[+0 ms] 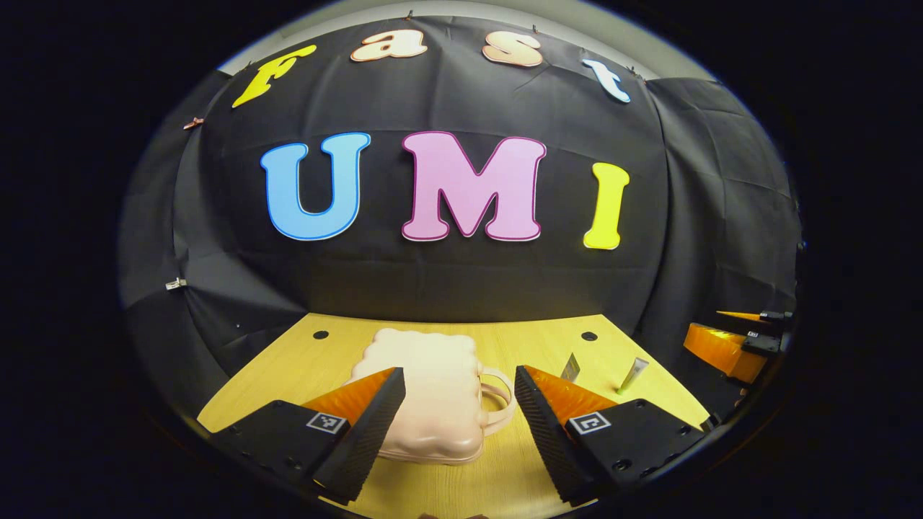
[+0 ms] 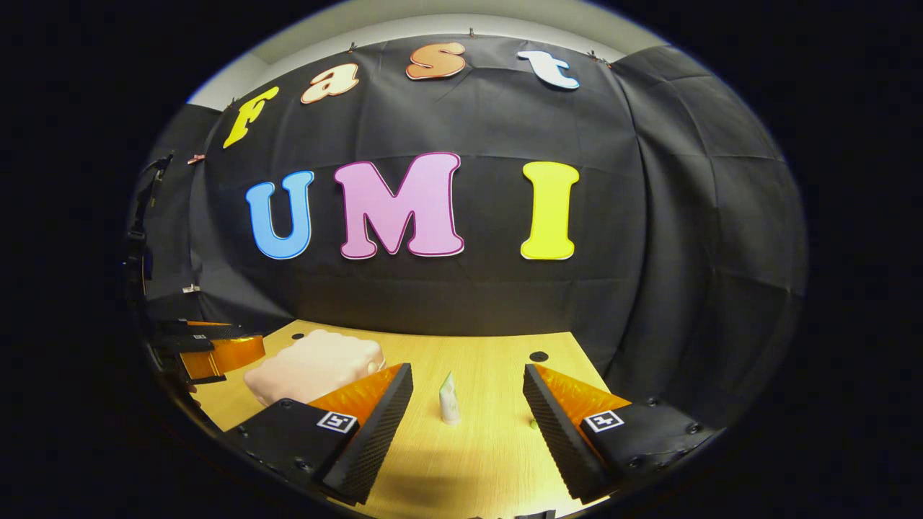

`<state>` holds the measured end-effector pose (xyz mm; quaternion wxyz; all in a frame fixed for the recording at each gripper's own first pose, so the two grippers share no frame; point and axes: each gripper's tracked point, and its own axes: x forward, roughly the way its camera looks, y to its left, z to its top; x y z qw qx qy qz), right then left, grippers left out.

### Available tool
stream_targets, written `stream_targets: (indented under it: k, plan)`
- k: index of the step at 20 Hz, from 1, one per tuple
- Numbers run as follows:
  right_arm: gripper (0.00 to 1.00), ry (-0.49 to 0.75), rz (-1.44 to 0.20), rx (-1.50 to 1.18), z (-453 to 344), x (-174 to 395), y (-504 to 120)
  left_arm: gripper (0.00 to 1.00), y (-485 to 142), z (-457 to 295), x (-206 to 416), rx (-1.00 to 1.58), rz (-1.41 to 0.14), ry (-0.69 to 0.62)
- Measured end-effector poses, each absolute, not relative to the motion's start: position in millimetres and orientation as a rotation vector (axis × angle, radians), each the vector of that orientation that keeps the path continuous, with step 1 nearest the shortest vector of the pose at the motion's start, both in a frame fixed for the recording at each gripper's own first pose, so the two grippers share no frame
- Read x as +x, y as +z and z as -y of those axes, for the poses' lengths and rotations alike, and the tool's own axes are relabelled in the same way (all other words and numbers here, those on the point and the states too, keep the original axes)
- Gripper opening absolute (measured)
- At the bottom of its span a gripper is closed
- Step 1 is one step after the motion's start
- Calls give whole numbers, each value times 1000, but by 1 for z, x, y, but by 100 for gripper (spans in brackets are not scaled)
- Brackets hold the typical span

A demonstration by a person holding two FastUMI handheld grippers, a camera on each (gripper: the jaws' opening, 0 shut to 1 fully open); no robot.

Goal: First open the suitcase, pack the skin care products into it, and then close the suitcase.

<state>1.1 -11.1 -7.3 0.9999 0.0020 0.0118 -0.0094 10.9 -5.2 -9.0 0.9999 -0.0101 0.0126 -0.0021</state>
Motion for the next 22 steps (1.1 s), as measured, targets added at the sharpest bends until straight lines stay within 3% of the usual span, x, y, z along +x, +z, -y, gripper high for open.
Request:
stream_targets:
  k: [11,16,22]
  plan:
    - [98,-30,-32,8,26,8,-12,96,-19,44,57,55,-68,-96]
    - [98,-34,-51,-14,51,13,-26,96,-68,90,121,130,-191,-171]
    - [97,-75,-168,-14,86,-2,-71,96,-145,114,195,209,-366,-162]
